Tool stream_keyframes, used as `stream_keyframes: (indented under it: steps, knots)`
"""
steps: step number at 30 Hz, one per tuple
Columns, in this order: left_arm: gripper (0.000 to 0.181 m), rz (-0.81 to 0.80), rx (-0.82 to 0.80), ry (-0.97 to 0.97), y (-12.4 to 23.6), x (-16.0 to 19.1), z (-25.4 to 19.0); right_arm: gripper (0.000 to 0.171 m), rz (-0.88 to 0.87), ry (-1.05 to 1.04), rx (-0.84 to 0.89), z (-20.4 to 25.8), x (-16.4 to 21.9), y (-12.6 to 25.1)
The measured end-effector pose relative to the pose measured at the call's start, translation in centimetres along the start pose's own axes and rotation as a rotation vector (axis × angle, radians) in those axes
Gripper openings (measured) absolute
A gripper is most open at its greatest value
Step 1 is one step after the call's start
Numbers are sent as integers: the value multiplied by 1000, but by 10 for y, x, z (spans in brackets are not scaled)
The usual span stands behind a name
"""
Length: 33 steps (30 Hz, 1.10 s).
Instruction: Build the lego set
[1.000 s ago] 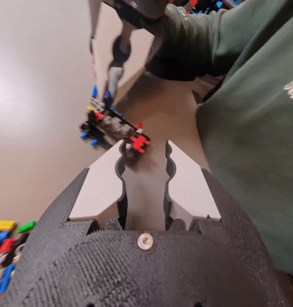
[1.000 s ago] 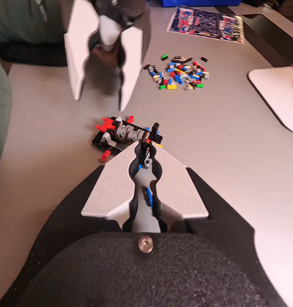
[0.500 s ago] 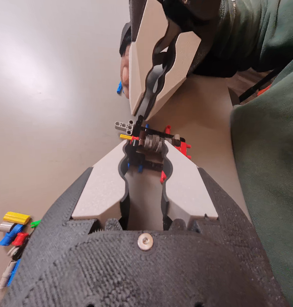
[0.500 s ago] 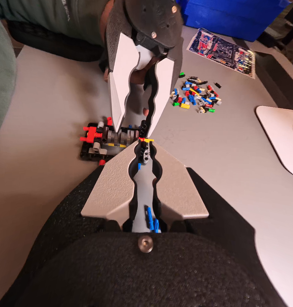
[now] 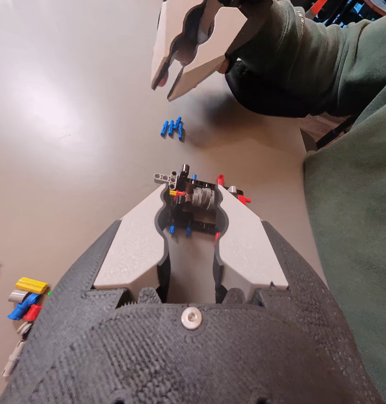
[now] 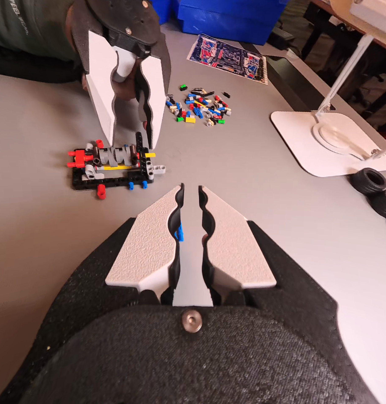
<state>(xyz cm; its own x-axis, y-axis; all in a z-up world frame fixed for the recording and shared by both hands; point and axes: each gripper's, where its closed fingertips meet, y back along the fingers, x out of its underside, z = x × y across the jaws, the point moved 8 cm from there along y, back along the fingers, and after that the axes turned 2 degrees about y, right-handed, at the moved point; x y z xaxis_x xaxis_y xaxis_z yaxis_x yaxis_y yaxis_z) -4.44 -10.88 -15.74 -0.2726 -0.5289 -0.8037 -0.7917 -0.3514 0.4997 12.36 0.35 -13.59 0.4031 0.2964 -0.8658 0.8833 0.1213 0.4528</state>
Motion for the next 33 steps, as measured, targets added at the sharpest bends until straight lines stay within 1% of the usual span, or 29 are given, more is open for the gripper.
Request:
stream_keyframes:
  steps: [2, 5, 9, 13, 17, 19, 23, 26, 29, 30, 33]
  knots:
    - [36, 4, -9, 4, -3, 2, 1, 12, 12, -2, 5, -3, 2, 3]
    - [27, -1, -15, 1, -5, 2, 2, 12, 50, 9, 1, -6, 6, 8]
    - [26, -3, -36, -20, -3, 2, 4, 10, 185, -14, -69, -7, 25, 18]
    - [24, -7, -42, -26, -2, 1, 5, 6, 229, -73, -139, -5, 38, 23]
    - [21, -16, -36, -27, -2, 2, 6, 6, 300, -52, -216, 7, 43, 20]
    - [11, -7, -41, -35, -3, 3, 8, 7, 313, -36, -215, 9, 42, 17]
    - [11, -8, -9, -25, -5, 4, 10, 9, 346, 15, -184, 10, 41, 12]
    - [11, -10, 7, -29, -7, 3, 11, 3, 375, 60, -155, 11, 40, 8]
    - [14, -16, 0, -43, -5, 2, 11, 2, 385, 69, -175, 14, 39, 10]
    - [16, -28, -4, -47, -3, 1, 11, 2, 363, 49, -194, 15, 38, 12]
    - [17, -71, -17, -51, 2, -4, 10, 2, 193, -18, -208, 13, 20, 20]
